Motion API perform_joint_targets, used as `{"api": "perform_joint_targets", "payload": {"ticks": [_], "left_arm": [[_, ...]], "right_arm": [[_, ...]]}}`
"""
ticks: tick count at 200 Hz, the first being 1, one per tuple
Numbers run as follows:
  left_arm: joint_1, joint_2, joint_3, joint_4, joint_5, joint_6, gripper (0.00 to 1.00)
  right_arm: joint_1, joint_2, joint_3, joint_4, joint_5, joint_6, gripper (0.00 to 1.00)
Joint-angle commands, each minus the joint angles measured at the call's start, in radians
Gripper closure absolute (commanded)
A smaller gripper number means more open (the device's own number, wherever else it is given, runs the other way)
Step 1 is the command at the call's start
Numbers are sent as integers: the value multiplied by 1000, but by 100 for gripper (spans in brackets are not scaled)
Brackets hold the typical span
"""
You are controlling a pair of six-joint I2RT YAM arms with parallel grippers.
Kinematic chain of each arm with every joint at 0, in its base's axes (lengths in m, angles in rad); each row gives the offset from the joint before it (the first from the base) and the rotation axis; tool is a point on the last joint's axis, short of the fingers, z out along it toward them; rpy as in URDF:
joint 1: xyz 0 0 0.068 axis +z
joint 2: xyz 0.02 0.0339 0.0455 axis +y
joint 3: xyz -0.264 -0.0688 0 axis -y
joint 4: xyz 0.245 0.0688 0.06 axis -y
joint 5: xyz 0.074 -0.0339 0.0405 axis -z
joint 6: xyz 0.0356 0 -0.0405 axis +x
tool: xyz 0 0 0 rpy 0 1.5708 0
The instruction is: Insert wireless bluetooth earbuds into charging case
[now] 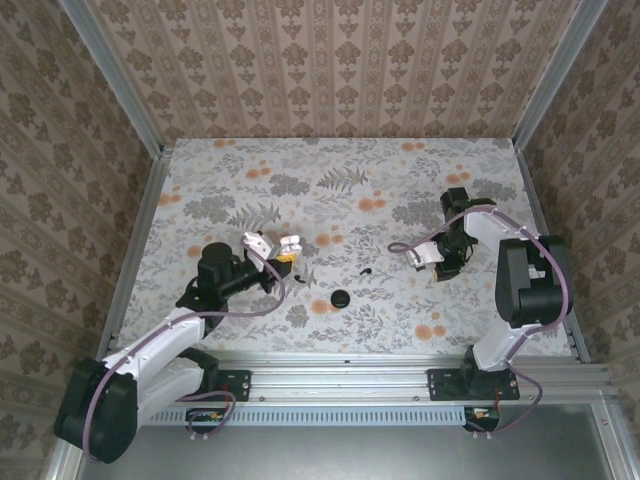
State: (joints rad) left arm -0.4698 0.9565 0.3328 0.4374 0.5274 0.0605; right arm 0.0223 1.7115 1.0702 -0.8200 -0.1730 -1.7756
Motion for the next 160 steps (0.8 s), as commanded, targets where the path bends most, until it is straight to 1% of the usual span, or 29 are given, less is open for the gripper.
{"api": "perform_joint_targets", "payload": {"ticks": [1, 29, 55, 58, 70, 145, 160], "left_arm": [[8, 6, 29, -3, 18, -10, 90], [8, 8, 29, -2, 18, -13, 90], [8, 13, 32, -2, 21, -17, 90], [32, 13, 32, -2, 22, -18, 90], [38, 14, 32, -2, 23, -20, 90], [42, 18, 32, 0, 23, -31, 90], [41, 19, 32, -2, 22, -32, 90]], "right_arm": [[2, 28, -2, 1, -32, -48, 49], [2, 46, 1, 9, -19, -47, 50], [6, 54, -9, 28, -13, -46, 53], [5, 54, -9, 31, -12, -47, 54], [5, 55, -14, 41, -7, -47, 54], [3, 51, -54, 63, 12, -54, 55], [2, 50, -60, 71, 16, -54, 58]]}}
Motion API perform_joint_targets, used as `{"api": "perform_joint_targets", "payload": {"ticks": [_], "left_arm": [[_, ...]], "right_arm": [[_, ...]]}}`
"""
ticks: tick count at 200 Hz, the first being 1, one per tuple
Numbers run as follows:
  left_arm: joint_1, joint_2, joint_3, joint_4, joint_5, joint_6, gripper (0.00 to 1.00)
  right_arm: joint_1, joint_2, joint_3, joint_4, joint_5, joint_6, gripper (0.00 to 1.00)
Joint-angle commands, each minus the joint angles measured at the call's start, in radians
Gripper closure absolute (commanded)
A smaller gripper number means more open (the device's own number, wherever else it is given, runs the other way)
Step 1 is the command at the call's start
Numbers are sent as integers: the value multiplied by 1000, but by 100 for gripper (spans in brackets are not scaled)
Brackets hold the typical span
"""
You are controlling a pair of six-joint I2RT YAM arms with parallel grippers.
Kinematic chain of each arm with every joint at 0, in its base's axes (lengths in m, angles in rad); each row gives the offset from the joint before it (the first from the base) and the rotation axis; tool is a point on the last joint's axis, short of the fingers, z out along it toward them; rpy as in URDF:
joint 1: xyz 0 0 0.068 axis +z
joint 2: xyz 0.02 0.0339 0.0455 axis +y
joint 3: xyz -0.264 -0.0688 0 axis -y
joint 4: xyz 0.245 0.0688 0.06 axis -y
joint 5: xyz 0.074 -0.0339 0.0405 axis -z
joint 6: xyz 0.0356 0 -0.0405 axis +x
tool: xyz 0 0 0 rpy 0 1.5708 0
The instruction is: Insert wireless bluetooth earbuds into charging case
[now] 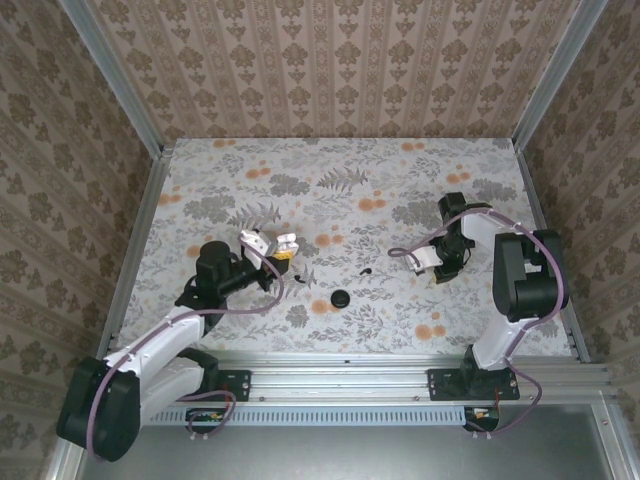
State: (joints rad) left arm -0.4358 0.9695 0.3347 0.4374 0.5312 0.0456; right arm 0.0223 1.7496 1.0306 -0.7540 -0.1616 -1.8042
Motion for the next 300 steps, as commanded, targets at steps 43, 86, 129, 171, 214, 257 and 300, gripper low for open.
{"api": "perform_joint_targets", "payload": {"ticks": [43, 86, 129, 171, 214, 257, 300], "left_arm": [[11, 10, 31, 0, 21, -21, 90], [10, 24, 35, 11, 28, -30, 90], [11, 32, 34, 19, 26, -33, 90], [5, 71, 32, 53, 31, -47, 90], [-13, 95, 34, 74, 10, -55, 90], [-70, 242, 78, 212, 36, -131, 90], [-72, 260, 84, 212, 34, -132, 90]], "right_arm": [[0, -15, -25, 1, 11, -18, 71], [-6, -43, -44, 21, 5, -18, 81], [-7, -93, -19, 19, -38, 73, 90], [-15, -186, -36, 55, -101, 176, 93], [-13, -282, -36, 87, -180, 313, 93], [54, -418, -116, 252, -298, 453, 91], [180, -421, -155, 160, -270, 555, 95]]}}
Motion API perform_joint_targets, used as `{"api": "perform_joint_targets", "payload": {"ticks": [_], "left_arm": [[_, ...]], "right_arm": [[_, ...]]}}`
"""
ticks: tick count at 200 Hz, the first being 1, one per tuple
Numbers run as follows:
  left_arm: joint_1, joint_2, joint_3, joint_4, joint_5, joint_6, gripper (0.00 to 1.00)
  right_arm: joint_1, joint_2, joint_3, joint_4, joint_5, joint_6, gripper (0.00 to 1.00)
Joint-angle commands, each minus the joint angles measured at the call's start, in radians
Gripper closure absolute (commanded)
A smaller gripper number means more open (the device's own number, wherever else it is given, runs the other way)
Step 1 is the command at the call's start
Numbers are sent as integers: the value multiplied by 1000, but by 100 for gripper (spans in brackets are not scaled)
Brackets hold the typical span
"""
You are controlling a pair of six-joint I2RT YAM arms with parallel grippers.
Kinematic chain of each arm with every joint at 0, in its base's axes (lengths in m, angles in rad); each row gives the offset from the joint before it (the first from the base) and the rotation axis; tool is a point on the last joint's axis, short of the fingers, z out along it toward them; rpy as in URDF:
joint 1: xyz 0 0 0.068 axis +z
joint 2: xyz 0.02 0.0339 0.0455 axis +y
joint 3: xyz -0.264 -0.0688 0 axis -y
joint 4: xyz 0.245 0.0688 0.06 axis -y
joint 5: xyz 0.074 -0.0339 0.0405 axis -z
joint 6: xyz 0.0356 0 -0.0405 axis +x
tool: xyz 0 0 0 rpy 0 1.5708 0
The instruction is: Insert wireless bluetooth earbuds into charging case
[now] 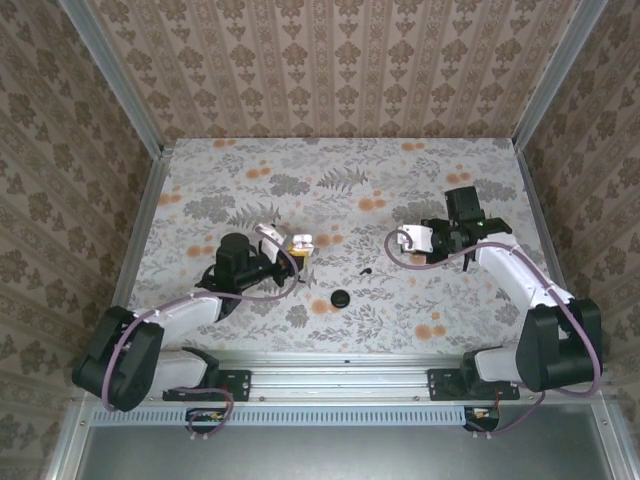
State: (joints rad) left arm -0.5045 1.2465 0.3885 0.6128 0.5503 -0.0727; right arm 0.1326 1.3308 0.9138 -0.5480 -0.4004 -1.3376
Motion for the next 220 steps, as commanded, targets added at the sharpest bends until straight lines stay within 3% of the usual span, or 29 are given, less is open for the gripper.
{"api": "perform_joint_targets", "payload": {"ticks": [1, 49, 111, 154, 194, 220], "left_arm": [[-3, -18, 30, 35, 14, -13, 90], [3, -78, 11, -30, -16, 27, 91], [1, -139, 9, -103, -63, 76, 90], [-1, -162, 10, -140, -85, 97, 90], [1, -162, 23, -164, -90, 102, 90], [0, -160, 21, -171, -103, 98, 90]], "right_arm": [[74, -2, -39, -49, -28, 88, 95], [207, 54, -67, -140, 52, 134, 95], [301, 280, -10, -201, 176, 183, 95], [324, 286, 54, -209, 133, 288, 78], [328, 190, 142, -221, 111, 690, 62], [348, 171, 208, -293, 199, 1012, 58]]}}
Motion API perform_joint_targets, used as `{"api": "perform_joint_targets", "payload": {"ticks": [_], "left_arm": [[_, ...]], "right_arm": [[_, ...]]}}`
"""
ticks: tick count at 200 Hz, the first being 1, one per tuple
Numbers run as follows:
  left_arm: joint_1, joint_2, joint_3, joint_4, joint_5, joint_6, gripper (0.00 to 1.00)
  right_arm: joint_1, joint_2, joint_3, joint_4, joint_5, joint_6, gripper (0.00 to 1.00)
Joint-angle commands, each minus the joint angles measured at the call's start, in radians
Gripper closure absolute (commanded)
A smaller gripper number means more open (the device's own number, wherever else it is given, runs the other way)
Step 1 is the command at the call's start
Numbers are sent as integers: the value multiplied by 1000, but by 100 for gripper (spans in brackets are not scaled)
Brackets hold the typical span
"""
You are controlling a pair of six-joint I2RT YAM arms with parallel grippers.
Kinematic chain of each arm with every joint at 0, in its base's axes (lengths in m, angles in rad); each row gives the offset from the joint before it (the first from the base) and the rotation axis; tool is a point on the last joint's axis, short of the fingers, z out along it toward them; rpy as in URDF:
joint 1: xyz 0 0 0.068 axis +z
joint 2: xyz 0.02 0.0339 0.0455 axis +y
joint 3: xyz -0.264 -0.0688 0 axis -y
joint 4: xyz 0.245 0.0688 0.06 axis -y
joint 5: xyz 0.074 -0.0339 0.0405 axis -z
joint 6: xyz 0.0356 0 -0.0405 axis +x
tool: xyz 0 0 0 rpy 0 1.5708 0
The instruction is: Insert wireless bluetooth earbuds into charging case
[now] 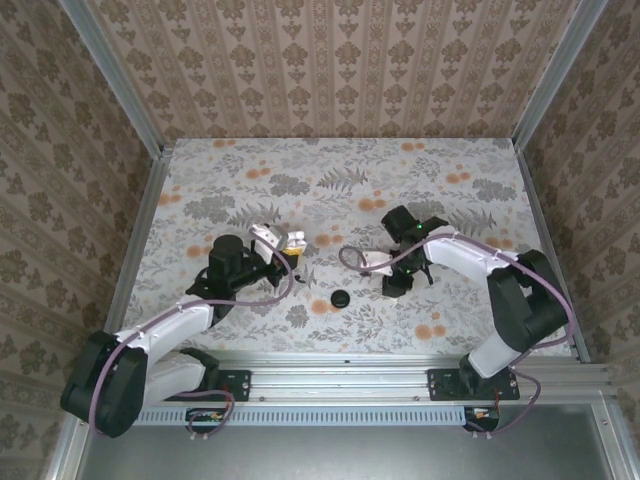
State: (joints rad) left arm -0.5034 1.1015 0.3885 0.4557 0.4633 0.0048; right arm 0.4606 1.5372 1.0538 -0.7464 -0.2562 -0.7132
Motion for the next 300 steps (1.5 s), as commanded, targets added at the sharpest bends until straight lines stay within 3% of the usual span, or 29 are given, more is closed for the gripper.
{"api": "perform_joint_targets", "payload": {"ticks": [1, 51, 95, 127, 166, 300], "left_arm": [[-1, -15, 21, -15, -17, 21, 90], [0, -3, 52, -73, -41, 26, 90], [3, 18, 59, -63, -37, 13, 90], [6, 12, 56, -63, -35, 8, 90], [6, -11, 49, -71, -54, 13, 90], [6, -15, 50, -89, -58, 18, 90]], "right_arm": [[21, -34, 70, -97, 59, 401, 58], [30, -9, 148, -280, 200, 1205, 65], [32, 143, 184, -446, 191, 1563, 59], [32, 253, 187, -424, 109, 1620, 52], [29, 321, 167, -374, 79, 1637, 51], [3, 372, 98, -294, 78, 1624, 69]]}}
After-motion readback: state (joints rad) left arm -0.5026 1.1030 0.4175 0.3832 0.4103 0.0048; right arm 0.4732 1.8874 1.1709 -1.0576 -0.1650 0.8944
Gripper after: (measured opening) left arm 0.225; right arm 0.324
